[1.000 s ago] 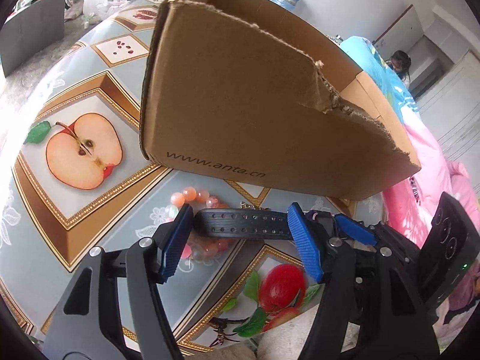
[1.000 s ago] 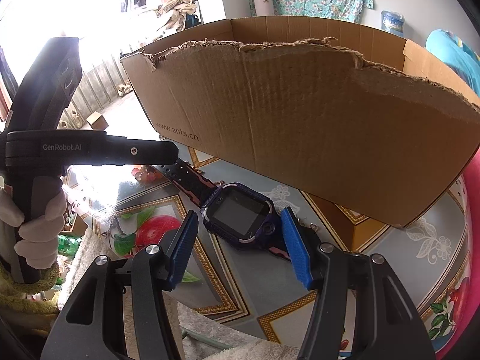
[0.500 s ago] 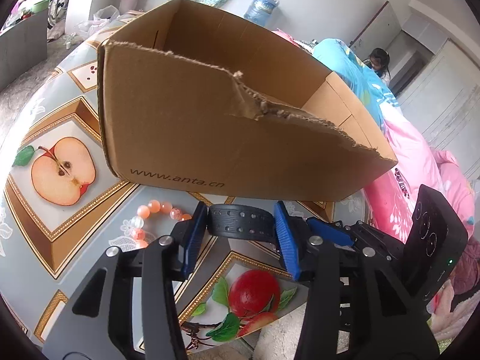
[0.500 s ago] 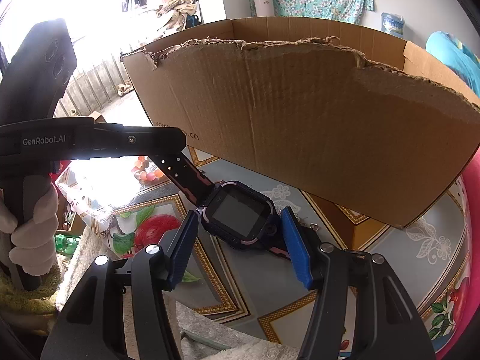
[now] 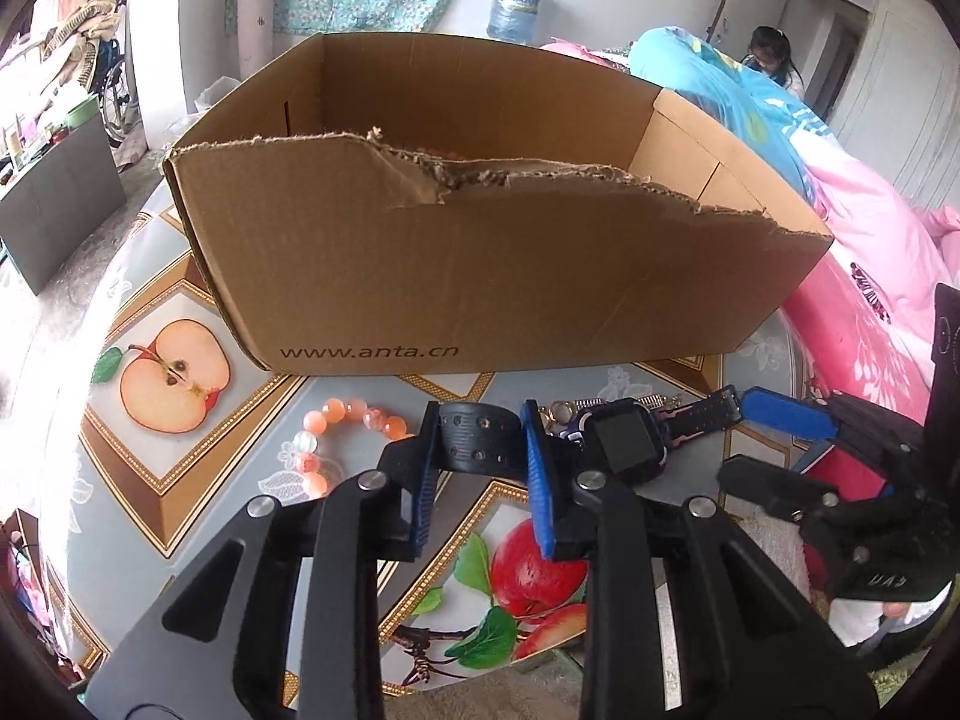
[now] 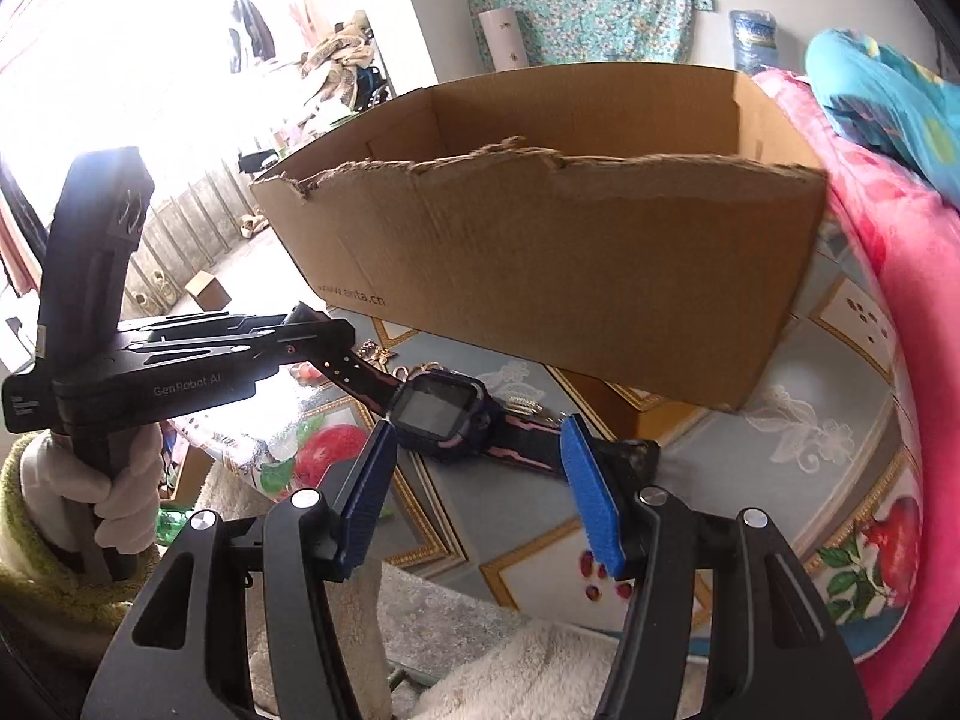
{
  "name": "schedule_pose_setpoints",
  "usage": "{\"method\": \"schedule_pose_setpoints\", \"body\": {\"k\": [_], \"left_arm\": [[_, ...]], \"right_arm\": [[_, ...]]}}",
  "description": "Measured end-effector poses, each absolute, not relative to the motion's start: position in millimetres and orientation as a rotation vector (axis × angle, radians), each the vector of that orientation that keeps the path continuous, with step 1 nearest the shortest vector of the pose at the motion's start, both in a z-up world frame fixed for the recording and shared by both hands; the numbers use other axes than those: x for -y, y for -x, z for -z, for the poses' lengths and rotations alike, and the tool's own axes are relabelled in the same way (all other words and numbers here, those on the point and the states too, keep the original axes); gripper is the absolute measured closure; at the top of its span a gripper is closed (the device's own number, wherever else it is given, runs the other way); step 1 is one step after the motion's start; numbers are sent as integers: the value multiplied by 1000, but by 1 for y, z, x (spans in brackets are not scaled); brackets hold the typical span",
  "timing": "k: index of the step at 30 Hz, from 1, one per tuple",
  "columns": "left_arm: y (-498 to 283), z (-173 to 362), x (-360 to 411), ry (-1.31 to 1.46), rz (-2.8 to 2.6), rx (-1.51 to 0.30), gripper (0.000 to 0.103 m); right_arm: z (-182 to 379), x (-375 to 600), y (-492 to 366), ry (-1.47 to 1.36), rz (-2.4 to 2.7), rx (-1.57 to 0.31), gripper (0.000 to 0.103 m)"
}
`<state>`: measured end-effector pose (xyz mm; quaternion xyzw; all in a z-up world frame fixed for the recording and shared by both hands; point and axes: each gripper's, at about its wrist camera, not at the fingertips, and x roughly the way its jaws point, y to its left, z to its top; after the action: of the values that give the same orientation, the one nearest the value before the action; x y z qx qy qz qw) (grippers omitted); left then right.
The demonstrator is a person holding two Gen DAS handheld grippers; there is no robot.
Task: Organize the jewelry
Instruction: 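Grasp the black strap with the left gripper while the right gripper grasps the purple watch face, then lift the smartwatch with both grippers and carry it over the box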
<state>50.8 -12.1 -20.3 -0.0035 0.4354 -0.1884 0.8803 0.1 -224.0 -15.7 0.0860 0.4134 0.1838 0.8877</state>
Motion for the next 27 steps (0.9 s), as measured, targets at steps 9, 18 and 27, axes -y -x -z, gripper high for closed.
{"method": "schedule_pose_setpoints", "body": {"k": [9,18,27], "left_arm": [[-43,23,16,-49,375,-900,78],[-41,23,15,-48,369,-898,78],[-44,26,23,-50,377,-910,78]], "right_arm": [[30,274,-5,-327,-258,-921,63],[53,297,-42,-530,-281,-962,75],[64,304,-40,-672,-323,-956,78]]}}
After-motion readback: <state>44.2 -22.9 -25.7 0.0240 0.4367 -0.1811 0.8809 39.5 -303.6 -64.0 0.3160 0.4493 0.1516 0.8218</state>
